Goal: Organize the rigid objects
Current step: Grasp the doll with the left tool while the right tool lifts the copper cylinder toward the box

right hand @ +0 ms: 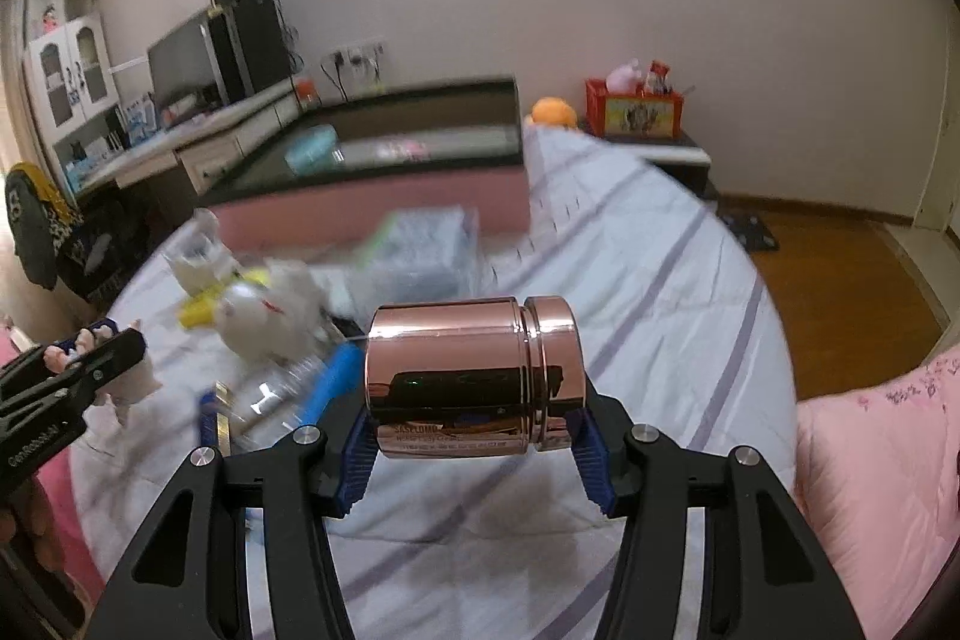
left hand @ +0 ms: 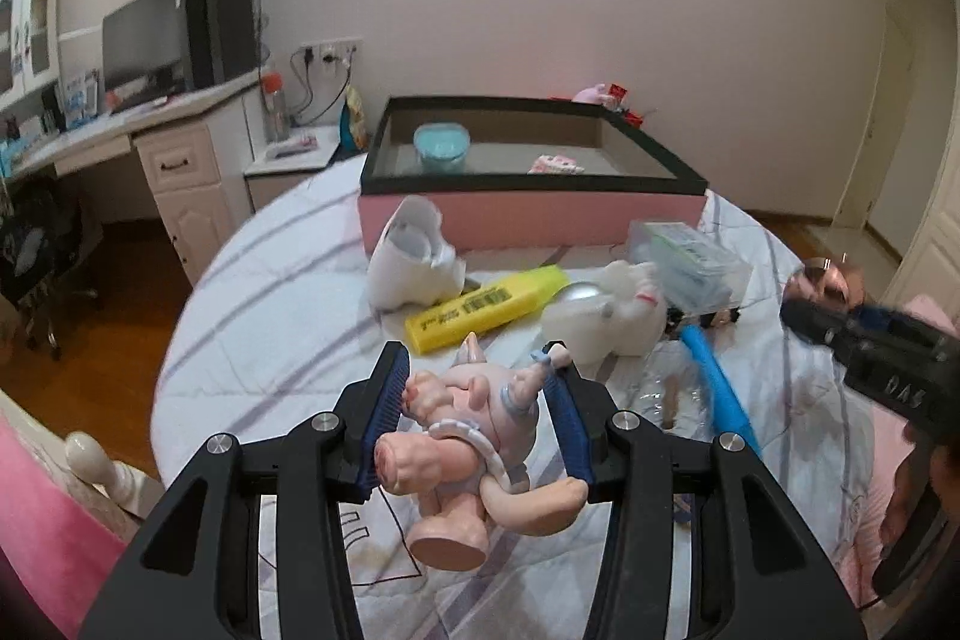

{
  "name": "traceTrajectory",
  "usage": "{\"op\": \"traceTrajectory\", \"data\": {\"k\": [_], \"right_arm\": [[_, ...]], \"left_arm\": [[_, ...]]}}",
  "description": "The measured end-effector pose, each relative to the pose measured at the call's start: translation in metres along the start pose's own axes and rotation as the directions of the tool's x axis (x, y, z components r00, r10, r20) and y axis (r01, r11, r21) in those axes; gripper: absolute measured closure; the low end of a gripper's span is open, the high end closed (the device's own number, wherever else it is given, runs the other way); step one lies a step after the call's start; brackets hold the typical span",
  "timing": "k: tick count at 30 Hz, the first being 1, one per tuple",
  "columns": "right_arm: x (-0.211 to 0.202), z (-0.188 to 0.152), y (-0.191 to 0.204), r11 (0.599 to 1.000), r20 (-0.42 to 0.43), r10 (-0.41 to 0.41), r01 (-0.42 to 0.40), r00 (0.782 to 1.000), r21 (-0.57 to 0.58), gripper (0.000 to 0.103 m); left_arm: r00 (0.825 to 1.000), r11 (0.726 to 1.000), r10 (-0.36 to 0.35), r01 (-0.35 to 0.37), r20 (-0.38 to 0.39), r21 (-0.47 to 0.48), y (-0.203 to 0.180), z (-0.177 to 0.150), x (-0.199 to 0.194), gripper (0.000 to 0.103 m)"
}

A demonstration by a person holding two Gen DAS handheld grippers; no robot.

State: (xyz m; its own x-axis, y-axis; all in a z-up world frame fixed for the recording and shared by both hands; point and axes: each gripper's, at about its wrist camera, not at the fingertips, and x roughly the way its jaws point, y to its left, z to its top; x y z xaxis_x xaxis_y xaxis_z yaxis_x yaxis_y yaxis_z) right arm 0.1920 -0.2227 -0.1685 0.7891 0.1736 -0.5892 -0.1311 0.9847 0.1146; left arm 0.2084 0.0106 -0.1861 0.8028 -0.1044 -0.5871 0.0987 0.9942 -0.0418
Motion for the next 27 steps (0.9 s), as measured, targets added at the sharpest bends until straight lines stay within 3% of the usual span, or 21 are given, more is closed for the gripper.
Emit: {"op": "traceTrajectory", "data": {"k": [6,12,18,27], "right_arm": [[-0.026,0.015,0.017,0.999,0.077,0.017,-0.015,0.997,-0.036,0.047],[-0.035,0.022,0.027,0.998,0.111,0.031,-0.025,0.993,-0.051,0.047],[-0.051,0.037,0.035,0.998,0.175,0.044,-0.034,0.984,-0.061,0.046],[-0.060,0.069,0.043,0.995,0.254,0.061,-0.040,0.965,-0.088,0.046]], "left_arm": [[0.998,1.000,-0.016,0.016,0.056,-0.007,-0.003,0.009,-0.016,0.056],[0.991,1.000,0.014,-0.014,0.130,0.002,-0.007,0.026,-0.037,0.056],[0.965,0.997,0.061,-0.072,0.256,0.036,-0.020,0.051,-0.063,0.056],[0.942,0.994,0.065,-0.089,0.329,0.058,-0.032,0.086,-0.071,0.056]]}}
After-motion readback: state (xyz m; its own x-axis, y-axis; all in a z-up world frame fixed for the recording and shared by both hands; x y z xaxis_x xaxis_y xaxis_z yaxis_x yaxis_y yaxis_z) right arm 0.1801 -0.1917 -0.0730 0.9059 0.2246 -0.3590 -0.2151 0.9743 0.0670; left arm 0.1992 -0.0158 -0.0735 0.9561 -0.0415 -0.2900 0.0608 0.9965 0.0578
